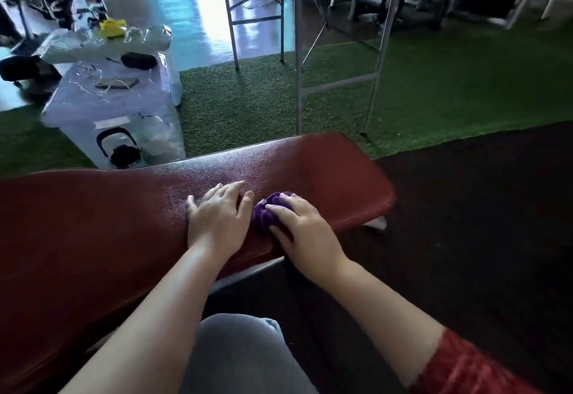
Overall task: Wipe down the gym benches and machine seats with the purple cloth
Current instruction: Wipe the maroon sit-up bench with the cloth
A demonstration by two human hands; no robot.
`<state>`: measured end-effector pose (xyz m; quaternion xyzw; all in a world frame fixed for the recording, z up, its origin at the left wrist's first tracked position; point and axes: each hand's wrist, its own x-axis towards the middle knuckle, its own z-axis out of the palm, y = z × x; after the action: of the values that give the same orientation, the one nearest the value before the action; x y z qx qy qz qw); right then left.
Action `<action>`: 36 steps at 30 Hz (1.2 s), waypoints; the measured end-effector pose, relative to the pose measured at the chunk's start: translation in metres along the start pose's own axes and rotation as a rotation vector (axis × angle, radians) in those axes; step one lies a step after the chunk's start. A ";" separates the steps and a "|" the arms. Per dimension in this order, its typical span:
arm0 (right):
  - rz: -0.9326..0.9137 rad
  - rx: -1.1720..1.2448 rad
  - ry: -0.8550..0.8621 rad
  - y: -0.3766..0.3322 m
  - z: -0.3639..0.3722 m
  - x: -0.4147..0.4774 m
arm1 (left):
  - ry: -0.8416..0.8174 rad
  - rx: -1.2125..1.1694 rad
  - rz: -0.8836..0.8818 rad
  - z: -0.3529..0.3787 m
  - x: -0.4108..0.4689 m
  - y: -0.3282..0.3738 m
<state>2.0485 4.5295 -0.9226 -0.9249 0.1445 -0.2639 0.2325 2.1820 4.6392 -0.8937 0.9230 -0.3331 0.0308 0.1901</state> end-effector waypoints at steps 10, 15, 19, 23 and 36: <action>0.490 -0.068 0.017 0.161 -0.097 0.015 | -0.007 0.121 0.016 0.005 0.001 0.002; 0.673 -0.087 -0.075 0.194 -0.101 0.048 | -0.007 0.170 0.021 0.008 0.000 0.006; 0.600 -0.128 -0.119 0.194 -0.087 0.097 | 0.002 0.177 0.018 0.008 -0.001 0.007; 0.475 -0.174 -0.179 0.180 -0.056 0.140 | 0.019 0.165 0.011 0.008 0.000 0.006; -0.067 -0.016 -0.337 0.086 -0.043 0.073 | 0.015 0.157 0.000 0.007 -0.003 0.007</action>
<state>2.0720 4.4125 -0.9030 -0.9622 0.0746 -0.1114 0.2372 2.1747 4.6335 -0.8983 0.9348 -0.3284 0.0640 0.1195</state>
